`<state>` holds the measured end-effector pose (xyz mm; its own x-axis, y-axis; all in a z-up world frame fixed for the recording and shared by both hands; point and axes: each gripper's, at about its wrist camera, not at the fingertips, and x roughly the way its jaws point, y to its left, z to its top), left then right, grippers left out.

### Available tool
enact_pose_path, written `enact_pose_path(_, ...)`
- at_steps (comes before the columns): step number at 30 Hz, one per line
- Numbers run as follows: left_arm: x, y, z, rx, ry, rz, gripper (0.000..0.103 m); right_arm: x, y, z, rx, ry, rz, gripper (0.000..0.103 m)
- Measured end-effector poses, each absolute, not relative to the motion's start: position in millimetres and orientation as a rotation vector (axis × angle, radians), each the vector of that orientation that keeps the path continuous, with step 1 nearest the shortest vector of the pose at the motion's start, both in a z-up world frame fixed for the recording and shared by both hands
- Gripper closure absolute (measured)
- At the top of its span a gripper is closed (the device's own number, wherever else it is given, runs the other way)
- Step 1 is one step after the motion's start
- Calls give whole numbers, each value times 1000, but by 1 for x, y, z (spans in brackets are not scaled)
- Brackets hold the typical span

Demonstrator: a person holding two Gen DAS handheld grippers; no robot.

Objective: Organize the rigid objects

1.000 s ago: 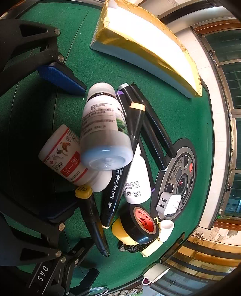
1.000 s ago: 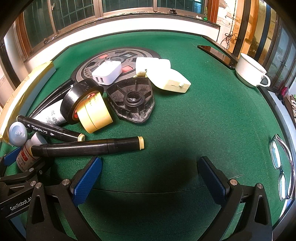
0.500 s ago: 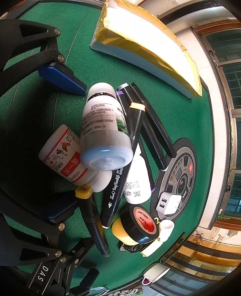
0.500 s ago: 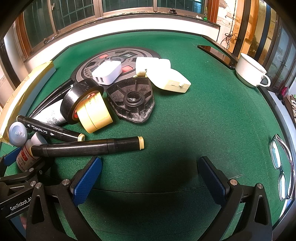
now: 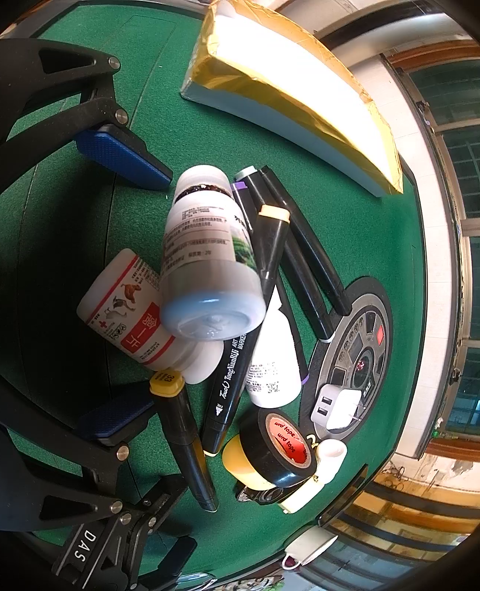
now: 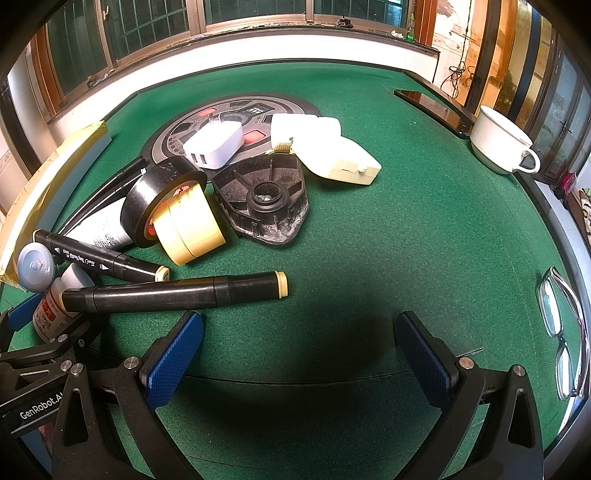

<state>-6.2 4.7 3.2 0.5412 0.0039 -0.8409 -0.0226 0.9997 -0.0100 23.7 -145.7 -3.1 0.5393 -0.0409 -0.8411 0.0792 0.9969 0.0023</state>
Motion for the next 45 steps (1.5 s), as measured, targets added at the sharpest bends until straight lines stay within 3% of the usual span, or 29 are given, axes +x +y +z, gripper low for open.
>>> enact_pose_path(17, -26, 21, 24, 42, 1074, -331, 4, 24, -146, -3, 42, 1000, -71, 1)
enact_pose_path(20, -20, 24, 28, 31, 1091, -368, 15, 24, -146, -3, 42, 1000, -71, 1)
enact_pose_path(22, -13, 28, 26, 9, 1123, -386, 32, 25, -145, -4, 39, 1002, -76, 1)
enact_pose_path(23, -12, 28, 26, 3, 1129, -394, 35, 25, -146, -3, 42, 1002, -76, 1)
enact_pose_path(28, 0, 41, 31, -20, 1126, -386, 36, 27, -155, 3, 18, 1110, -23, 2)
enact_pose_path(32, 6, 43, 27, -33, 1161, -398, 39, 10, -168, 20, 39, 1036, -30, 2)
enact_pose_path(34, 6, 36, 24, -58, 1184, -437, 59, 4, -172, 29, 38, 1009, -37, 2)
enact_pose_path(45, 31, -3, 22, 6, 1183, -473, 62, -16, -182, 51, 84, 959, -18, 2)
